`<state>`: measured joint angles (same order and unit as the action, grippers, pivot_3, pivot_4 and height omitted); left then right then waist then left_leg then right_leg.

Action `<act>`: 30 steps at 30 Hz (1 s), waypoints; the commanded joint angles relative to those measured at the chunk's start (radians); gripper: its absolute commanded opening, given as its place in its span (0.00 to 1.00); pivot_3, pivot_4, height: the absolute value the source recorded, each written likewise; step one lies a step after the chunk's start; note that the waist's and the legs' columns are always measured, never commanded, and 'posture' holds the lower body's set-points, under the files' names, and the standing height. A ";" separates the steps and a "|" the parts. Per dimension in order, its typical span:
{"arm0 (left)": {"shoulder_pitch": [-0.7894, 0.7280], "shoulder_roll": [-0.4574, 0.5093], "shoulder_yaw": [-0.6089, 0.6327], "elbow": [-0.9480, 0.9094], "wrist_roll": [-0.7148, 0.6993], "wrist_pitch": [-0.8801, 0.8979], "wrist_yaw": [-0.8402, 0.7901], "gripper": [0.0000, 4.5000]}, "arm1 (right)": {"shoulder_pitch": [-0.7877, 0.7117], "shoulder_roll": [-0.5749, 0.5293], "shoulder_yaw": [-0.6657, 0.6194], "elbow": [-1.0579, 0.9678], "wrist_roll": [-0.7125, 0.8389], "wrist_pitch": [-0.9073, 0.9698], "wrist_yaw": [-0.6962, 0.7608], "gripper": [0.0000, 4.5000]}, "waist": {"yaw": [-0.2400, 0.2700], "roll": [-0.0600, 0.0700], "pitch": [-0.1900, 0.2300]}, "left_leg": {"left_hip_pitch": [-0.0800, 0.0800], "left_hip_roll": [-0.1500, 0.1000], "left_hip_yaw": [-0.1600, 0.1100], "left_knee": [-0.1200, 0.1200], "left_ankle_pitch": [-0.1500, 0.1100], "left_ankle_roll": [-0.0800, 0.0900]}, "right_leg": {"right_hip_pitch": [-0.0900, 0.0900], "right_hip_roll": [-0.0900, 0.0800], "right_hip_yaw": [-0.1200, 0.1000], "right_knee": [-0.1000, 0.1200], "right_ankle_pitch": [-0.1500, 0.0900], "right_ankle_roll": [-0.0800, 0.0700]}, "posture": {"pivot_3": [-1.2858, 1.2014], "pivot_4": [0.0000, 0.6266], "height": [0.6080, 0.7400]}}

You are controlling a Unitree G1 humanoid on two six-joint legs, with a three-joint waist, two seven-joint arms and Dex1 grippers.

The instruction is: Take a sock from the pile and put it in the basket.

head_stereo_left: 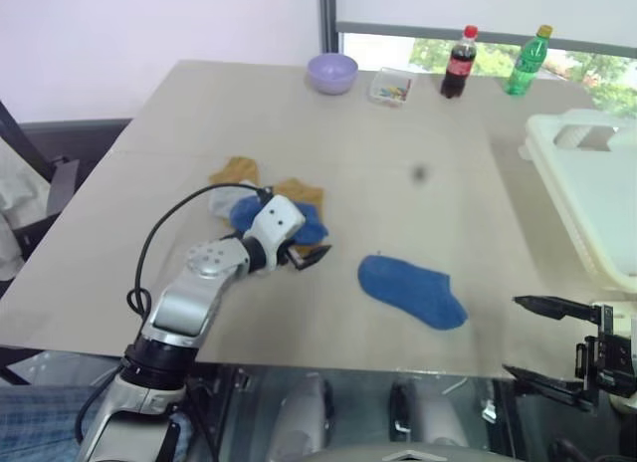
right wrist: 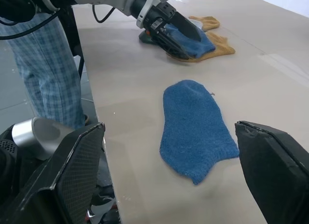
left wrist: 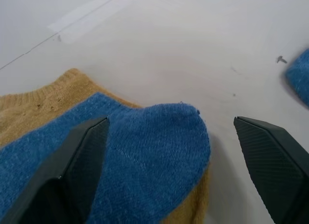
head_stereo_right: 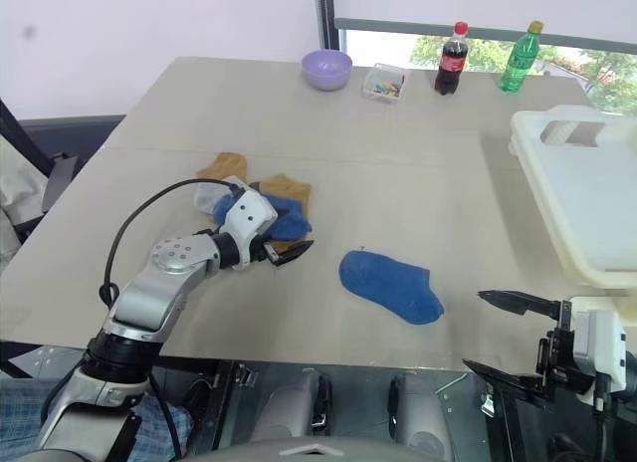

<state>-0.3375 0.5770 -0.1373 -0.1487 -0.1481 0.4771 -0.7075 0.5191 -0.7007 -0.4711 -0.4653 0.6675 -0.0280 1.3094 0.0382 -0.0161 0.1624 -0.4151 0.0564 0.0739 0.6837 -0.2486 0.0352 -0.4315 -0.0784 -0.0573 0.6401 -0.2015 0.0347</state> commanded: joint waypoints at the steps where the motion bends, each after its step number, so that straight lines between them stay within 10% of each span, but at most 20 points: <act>1: 0.000 -0.002 -0.001 -0.015 0.001 -0.025 -0.014 0.88 | 0.001 -0.003 -0.012 -0.021 0.007 -0.007 -0.005 0.98 | 0.000 0.000 0.000 | 0.000 0.000 0.000 0.000 0.000 0.000 | 0.000 0.000 0.000 0.000 0.000 0.000 | 0.52 0.24 0.97; 8: -0.012 -0.004 -0.007 0.010 0.026 -0.051 -0.011 0.19 | 0.001 -0.004 -0.012 -0.027 0.006 -0.004 -0.019 0.98 | 0.000 0.000 0.000 | 0.000 0.000 0.000 0.000 0.000 0.000 | 0.000 0.000 0.000 0.000 0.000 0.000 | 0.52 0.24 0.97; 30: -0.106 -0.123 0.059 0.028 -0.045 0.037 0.055 0.07 | -0.006 -0.004 -0.001 -0.035 -0.006 -0.010 -0.039 0.98 | 0.000 0.000 0.000 | 0.000 0.000 0.000 0.000 0.000 0.000 | 0.000 0.000 0.000 0.000 0.000 0.000 | 0.52 0.24 0.97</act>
<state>-0.4285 0.4606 -0.0871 -0.1120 -0.1808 0.5080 -0.6645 0.5166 -0.7011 -0.4675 -0.4756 0.6627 -0.0264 1.2763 0.0386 -0.0162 0.1624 -0.4153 0.0561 0.0739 0.6839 -0.2485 0.0353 -0.4314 -0.0779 -0.0573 0.6401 -0.2015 0.0348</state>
